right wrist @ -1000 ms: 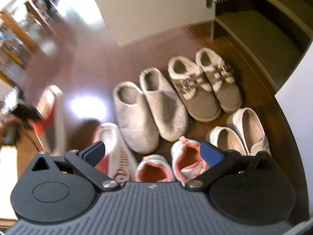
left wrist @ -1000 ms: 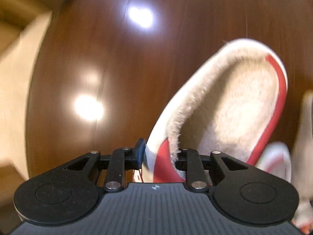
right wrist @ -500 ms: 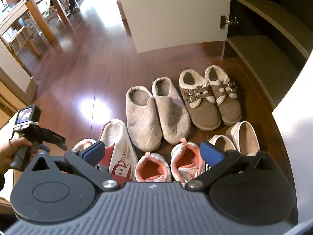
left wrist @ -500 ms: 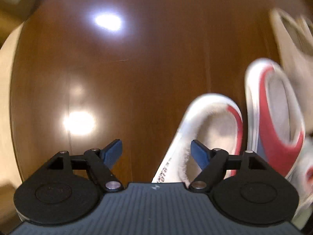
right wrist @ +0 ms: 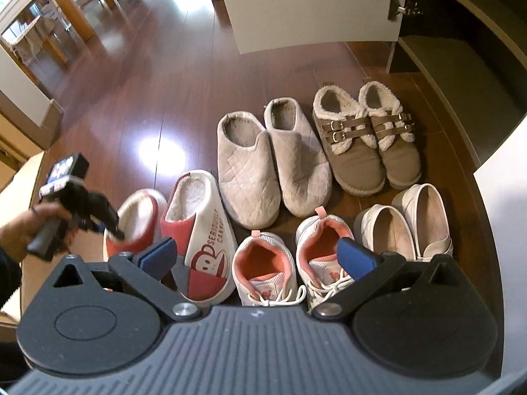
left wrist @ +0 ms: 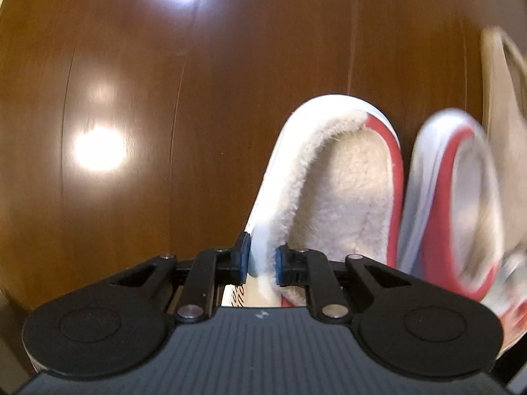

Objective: Organize scattered shoes
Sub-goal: 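Carry the red-grey slipper beside its mate and lower it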

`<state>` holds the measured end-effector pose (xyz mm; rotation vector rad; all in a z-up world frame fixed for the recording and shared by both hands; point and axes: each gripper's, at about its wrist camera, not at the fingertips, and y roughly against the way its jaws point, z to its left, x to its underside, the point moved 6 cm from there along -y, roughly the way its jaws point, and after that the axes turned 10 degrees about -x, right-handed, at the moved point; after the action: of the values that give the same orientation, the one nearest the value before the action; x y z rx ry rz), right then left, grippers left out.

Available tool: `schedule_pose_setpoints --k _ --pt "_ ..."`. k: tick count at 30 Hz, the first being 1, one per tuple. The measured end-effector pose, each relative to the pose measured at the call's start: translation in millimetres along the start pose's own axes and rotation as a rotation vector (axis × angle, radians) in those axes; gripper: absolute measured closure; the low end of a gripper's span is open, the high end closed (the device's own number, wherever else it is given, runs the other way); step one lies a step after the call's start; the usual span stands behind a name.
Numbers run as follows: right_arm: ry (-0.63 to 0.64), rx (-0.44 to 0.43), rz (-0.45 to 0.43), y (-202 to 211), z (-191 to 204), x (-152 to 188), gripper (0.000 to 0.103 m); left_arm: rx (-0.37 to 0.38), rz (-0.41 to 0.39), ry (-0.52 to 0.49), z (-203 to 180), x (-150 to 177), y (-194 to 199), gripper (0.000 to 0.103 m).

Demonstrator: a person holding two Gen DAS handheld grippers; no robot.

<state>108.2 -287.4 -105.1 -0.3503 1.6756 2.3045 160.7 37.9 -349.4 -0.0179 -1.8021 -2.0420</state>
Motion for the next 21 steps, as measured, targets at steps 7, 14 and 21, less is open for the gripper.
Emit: schedule_pose_setpoints --k 7,14,21 --pt "0.003 -0.003 0.007 -1 2 1 0.001 0.006 -0.038 -0.076 -12 12 4 0.087" --pt "0.014 -0.006 0.009 0 0 2 0.001 -0.05 -0.052 -0.155 -34 26 6 0.087" --pt "0.018 0.006 0.009 2 0 3 0.001 -0.101 -0.048 -0.248 -47 35 6 0.087"
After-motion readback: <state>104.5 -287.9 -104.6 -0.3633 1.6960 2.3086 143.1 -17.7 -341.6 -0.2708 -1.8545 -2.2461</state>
